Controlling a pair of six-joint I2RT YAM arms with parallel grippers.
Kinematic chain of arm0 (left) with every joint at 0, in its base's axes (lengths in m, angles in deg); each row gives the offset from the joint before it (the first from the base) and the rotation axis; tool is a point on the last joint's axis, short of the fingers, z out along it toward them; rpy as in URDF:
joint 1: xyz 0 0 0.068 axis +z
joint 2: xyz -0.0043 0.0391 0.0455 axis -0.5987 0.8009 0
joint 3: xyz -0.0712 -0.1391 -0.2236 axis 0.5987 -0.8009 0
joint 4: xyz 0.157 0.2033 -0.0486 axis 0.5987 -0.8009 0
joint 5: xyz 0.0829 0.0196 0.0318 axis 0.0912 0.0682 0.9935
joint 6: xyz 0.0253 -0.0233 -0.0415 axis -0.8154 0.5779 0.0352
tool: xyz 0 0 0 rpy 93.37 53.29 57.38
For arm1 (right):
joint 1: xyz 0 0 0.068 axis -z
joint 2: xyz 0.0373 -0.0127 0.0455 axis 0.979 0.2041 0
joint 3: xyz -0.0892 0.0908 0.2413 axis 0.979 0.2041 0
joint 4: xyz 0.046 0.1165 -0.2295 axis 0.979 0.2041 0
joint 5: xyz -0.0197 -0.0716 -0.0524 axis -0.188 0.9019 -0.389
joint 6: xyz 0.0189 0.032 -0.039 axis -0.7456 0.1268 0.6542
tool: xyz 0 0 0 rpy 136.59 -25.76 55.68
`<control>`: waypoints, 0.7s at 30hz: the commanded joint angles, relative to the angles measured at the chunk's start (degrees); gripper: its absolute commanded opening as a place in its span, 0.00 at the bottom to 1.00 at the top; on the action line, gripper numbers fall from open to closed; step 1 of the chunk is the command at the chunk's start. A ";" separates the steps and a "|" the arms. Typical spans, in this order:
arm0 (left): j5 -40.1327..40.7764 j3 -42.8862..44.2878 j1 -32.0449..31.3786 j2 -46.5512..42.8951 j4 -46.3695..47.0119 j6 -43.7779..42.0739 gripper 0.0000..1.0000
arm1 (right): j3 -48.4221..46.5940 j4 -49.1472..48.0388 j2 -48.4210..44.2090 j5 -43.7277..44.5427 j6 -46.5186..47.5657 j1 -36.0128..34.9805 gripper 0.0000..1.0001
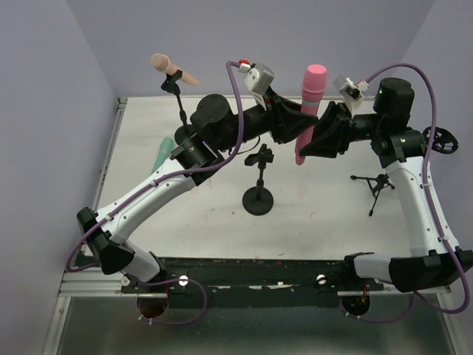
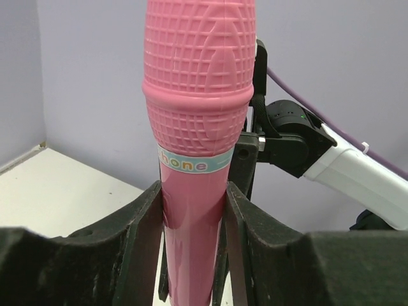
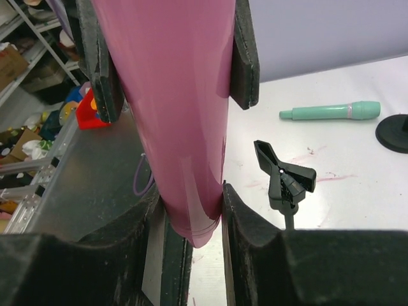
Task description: Attach the microphones to the stand
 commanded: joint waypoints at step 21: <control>-2.90 3.65 0.77 2.63 0.38 4.61 0.59 | 2.32 -0.56 -1.93 -3.02 0.02 -0.36 0.13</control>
